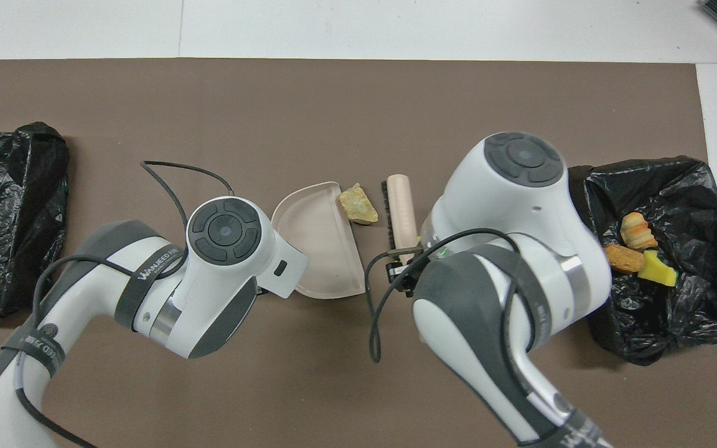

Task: Sweep and dump trash in bin
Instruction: 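Sweep the sponge and bread pieces toward the dustpan with the right gripper's brush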

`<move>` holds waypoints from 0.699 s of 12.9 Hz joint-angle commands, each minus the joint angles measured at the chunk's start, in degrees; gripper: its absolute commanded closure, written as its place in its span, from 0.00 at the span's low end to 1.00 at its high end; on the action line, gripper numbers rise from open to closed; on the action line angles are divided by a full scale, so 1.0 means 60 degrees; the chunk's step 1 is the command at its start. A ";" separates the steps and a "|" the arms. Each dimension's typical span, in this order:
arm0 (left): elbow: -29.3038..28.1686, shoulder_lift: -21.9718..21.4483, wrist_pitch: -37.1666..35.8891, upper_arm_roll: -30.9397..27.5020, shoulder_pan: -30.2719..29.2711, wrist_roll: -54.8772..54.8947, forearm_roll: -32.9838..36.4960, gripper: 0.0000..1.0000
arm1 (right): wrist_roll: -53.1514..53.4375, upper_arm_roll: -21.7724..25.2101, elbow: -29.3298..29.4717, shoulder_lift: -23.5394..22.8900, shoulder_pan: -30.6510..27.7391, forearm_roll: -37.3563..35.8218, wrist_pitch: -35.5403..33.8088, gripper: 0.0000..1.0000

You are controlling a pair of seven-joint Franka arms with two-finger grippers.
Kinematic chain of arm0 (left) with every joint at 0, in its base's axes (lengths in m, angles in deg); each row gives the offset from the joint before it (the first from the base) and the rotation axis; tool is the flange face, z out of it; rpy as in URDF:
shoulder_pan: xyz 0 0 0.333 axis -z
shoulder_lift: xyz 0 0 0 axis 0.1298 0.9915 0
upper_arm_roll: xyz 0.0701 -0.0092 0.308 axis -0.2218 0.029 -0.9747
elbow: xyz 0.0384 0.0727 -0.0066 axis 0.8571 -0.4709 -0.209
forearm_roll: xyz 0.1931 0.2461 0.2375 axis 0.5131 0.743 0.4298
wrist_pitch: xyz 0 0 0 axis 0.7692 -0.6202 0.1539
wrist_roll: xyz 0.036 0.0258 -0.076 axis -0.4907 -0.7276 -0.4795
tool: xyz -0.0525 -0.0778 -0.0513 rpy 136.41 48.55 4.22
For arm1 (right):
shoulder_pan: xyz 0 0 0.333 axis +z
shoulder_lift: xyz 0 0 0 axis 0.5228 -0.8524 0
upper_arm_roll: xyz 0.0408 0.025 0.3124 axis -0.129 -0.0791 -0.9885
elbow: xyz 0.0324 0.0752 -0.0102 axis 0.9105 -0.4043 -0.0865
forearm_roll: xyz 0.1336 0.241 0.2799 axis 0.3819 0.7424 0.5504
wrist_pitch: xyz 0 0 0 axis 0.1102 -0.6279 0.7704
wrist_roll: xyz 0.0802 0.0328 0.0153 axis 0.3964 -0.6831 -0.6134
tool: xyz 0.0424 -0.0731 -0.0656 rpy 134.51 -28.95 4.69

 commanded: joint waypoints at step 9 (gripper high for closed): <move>-0.0337 -0.0058 0.1293 0.0029 -0.0597 0.2411 0.0161 1.00 | 0.3784 -0.0080 -0.6226 0.3554 -0.1157 -0.0941 0.2175 1.00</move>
